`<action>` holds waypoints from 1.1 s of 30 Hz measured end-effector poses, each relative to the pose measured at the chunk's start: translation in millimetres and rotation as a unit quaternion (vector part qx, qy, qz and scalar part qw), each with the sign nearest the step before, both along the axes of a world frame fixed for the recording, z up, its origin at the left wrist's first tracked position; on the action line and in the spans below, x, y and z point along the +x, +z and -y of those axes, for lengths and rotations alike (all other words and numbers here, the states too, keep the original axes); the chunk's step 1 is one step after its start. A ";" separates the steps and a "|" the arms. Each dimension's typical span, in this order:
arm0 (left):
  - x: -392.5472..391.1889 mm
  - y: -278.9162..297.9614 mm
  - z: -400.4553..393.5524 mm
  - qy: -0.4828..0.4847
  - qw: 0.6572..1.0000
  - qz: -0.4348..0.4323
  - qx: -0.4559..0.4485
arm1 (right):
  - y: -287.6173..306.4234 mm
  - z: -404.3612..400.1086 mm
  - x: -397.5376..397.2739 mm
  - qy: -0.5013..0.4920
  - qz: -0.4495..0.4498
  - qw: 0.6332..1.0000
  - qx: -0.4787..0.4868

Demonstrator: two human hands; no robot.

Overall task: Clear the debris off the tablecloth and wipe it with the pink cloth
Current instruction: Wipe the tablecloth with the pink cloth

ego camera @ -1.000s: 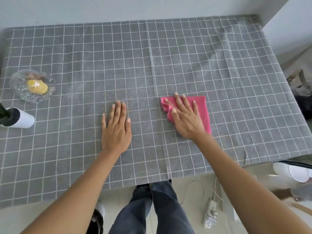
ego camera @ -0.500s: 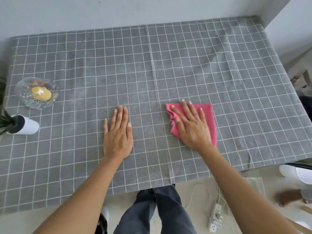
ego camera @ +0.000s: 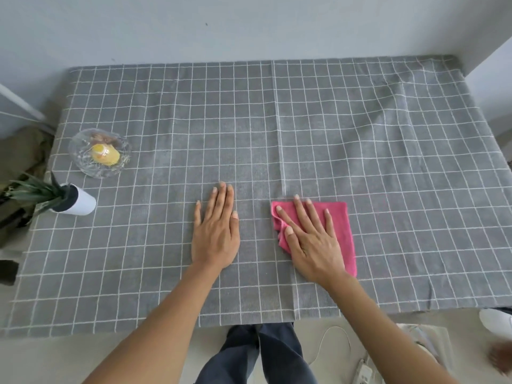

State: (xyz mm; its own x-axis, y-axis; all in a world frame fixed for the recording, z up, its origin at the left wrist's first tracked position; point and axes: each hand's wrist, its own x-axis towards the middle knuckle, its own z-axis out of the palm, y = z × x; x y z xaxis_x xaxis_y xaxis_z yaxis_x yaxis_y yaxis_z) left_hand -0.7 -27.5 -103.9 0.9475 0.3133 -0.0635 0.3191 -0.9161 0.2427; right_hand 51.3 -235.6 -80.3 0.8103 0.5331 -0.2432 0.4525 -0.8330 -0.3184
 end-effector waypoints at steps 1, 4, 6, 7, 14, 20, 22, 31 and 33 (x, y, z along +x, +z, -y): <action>0.1 0.2 -0.1 0.000 1.000 0.001 -0.001 | -0.3 -10.0 -9.7 0.012 0.001 1.000 0.004; -0.4 -0.1 -0.6 -0.003 1.000 0.003 -0.007 | -4.0 -20.9 -22.9 0.025 0.015 1.000 0.001; -0.5 0.1 -0.9 -0.003 1.000 0.004 -0.008 | -4.9 -15.3 -16.1 0.025 0.017 1.000 -0.002; -0.5 0.4 -1.1 -0.004 1.000 0.002 -0.010 | -5.0 -10.4 -10.5 0.022 0.019 1.000 -0.004; -2.3 0.8 -2.2 -0.005 1.000 -0.003 -0.020 | -4.6 38.3 36.0 -0.072 0.018 0.996 -0.046; -2.2 1.7 -1.1 -0.003 1.000 -0.003 -0.019 | -1.8 49.8 48.1 -0.157 -0.005 0.987 -0.036; -1.6 1.4 -0.4 -0.001 1.000 0.000 -0.016 | 0.1 42.5 44.1 -0.171 -0.010 0.985 -0.029; -0.8 0.4 -0.4 0.001 1.000 0.009 0.000 | 1.6 -39.5 -12.0 0.021 0.001 1.000 0.001; -1.0 0.0 -0.8 -0.001 1.000 0.010 -0.002 | -0.9 -34.5 -9.5 0.033 0.010 0.999 -0.003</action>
State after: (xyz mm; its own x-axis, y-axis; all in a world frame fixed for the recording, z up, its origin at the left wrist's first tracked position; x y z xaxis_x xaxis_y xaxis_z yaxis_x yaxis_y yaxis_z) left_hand -1.7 -26.6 -103.9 0.9494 0.3108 -0.0453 0.3119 -0.9161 0.2520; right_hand 41.8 -201.1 -81.2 0.7778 0.5851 -0.2294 0.5138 -0.8022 -0.3041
